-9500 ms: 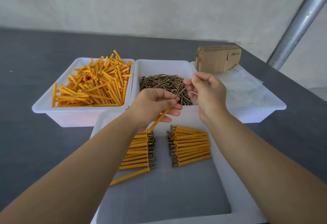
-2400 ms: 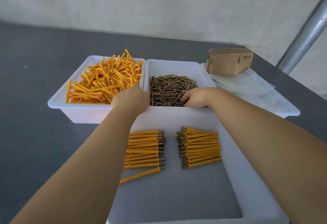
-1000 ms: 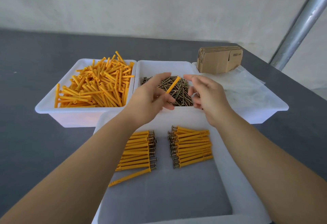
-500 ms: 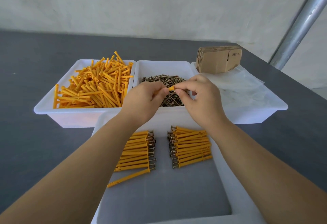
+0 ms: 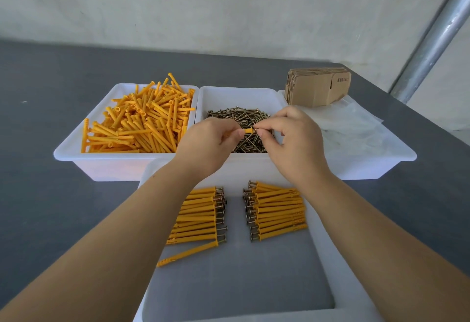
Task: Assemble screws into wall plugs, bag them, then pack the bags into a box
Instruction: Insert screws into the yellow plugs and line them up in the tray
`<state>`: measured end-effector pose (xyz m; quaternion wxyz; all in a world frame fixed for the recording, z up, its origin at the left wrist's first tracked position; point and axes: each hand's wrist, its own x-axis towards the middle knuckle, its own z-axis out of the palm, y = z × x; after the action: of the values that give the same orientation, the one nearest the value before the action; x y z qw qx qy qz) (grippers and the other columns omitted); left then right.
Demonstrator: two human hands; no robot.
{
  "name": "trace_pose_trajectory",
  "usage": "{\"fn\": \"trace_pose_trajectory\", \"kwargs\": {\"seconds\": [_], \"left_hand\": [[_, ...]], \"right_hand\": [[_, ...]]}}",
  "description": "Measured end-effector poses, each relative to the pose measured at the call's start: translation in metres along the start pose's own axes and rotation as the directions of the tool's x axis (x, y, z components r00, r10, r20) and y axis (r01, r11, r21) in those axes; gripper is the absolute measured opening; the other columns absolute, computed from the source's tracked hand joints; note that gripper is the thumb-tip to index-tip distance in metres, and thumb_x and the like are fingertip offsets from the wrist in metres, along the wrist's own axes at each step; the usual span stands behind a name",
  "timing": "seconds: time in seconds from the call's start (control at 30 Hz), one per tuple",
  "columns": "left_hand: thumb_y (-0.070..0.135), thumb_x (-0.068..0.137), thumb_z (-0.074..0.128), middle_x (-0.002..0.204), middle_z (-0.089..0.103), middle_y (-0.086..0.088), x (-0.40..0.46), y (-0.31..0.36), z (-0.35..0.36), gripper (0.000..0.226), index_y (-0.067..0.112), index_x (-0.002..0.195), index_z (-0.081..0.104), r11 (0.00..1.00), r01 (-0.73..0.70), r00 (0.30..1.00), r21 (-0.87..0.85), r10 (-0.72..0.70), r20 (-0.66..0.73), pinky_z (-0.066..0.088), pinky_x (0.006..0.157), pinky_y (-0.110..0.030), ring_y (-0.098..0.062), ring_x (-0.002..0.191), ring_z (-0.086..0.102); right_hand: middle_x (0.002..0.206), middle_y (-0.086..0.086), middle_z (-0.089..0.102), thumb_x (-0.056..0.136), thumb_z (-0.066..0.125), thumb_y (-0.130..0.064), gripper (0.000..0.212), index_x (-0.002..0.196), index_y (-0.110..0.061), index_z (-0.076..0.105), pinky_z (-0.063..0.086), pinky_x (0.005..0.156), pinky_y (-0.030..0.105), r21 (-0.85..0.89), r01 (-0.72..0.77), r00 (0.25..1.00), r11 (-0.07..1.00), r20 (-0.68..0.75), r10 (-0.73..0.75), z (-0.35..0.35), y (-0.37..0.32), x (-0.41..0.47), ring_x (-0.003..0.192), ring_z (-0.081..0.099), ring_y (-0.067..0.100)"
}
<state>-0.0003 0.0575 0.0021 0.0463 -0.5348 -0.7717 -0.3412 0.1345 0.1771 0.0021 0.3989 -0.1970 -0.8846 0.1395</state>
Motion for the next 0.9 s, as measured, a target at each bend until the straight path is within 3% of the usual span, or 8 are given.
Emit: {"fn": "trace_pose_trajectory", "kwargs": {"seconds": [0.17, 0.33, 0.57, 0.7, 0.8, 0.9], "left_hand": [[0.035, 0.102, 0.049, 0.055, 0.045, 0.005, -0.001, -0.001, 0.002, 0.030, 0.017, 0.083, 0.065, 1.000, 0.012, 0.999, -0.021, -0.012, 0.034, 0.028, 0.049, -0.027, -0.009, 0.052, 0.040], [0.032, 0.102, 0.050, 0.055, 0.043, 0.006, -0.001, -0.001, 0.001, 0.030, 0.015, 0.081, 0.063, 0.999, 0.009, 0.998, -0.049, -0.006, 0.059, 0.028, 0.050, -0.028, -0.009, 0.052, 0.038], [0.030, 0.101, 0.050, 0.059, 0.046, 0.006, -0.003, 0.002, 0.002, 0.026, 0.013, 0.089, 0.067, 0.997, 0.015, 0.996, -0.081, -0.007, 0.092, 0.032, 0.053, -0.028, -0.009, 0.056, 0.040], [0.016, 0.102, 0.049, 0.069, 0.050, 0.006, -0.004, 0.002, 0.001, 0.018, 0.011, 0.098, 0.065, 0.962, 0.024, 0.990, -0.272, 0.014, 0.140, 0.034, 0.058, -0.024, -0.006, 0.061, 0.040], [0.013, 0.101, 0.050, 0.074, 0.053, 0.002, -0.005, 0.002, 0.001, 0.016, 0.010, 0.101, 0.066, 0.957, 0.019, 0.989, -0.288, 0.024, 0.145, 0.035, 0.061, -0.026, -0.009, 0.064, 0.042], [0.012, 0.100, 0.053, 0.080, 0.064, 0.001, -0.005, 0.006, 0.002, 0.017, 0.009, 0.103, 0.069, 0.957, -0.028, 0.990, -0.289, 0.066, 0.122, 0.045, 0.069, -0.032, -0.013, 0.073, 0.055]], "right_hand": [[0.092, -0.002, 0.061, 0.089, 0.070, -0.021, 0.016, 0.104, -0.021, 0.078, 0.045, 0.069, 0.028, -0.023, 0.030, 0.999, 0.999, 0.041, -0.029, 0.002, -0.003, 0.000, 0.086, 0.057, 0.016], [0.093, -0.002, 0.061, 0.090, 0.069, -0.020, 0.017, 0.105, -0.021, 0.078, 0.039, 0.069, 0.023, -0.021, 0.020, 0.998, 1.000, 0.063, -0.019, 0.002, -0.001, 0.000, 0.087, 0.055, 0.014], [0.095, -0.001, 0.062, 0.089, 0.070, -0.017, 0.017, 0.104, -0.020, 0.078, 0.042, 0.072, 0.023, 0.020, 0.004, 0.996, 1.000, 0.088, -0.006, 0.000, -0.002, -0.001, 0.089, 0.056, 0.014], [0.096, 0.000, 0.063, 0.089, 0.070, -0.014, 0.019, 0.105, -0.019, 0.078, 0.046, 0.074, 0.025, 0.082, -0.017, 0.995, 0.996, 0.100, 0.008, -0.003, -0.004, -0.001, 0.089, 0.057, 0.013], [0.101, 0.002, 0.064, 0.090, 0.065, -0.008, 0.026, 0.113, -0.015, 0.075, 0.050, 0.080, 0.031, 0.058, 0.013, 0.991, 0.998, 0.133, -0.020, -0.004, -0.008, -0.002, 0.093, 0.059, 0.017], [0.120, 0.007, 0.061, 0.085, 0.056, 0.005, 0.046, 0.128, -0.009, 0.064, 0.050, 0.093, 0.036, 0.076, 0.075, 0.980, 0.994, 0.181, -0.087, -0.005, -0.017, -0.003, 0.110, 0.058, 0.021]]}}
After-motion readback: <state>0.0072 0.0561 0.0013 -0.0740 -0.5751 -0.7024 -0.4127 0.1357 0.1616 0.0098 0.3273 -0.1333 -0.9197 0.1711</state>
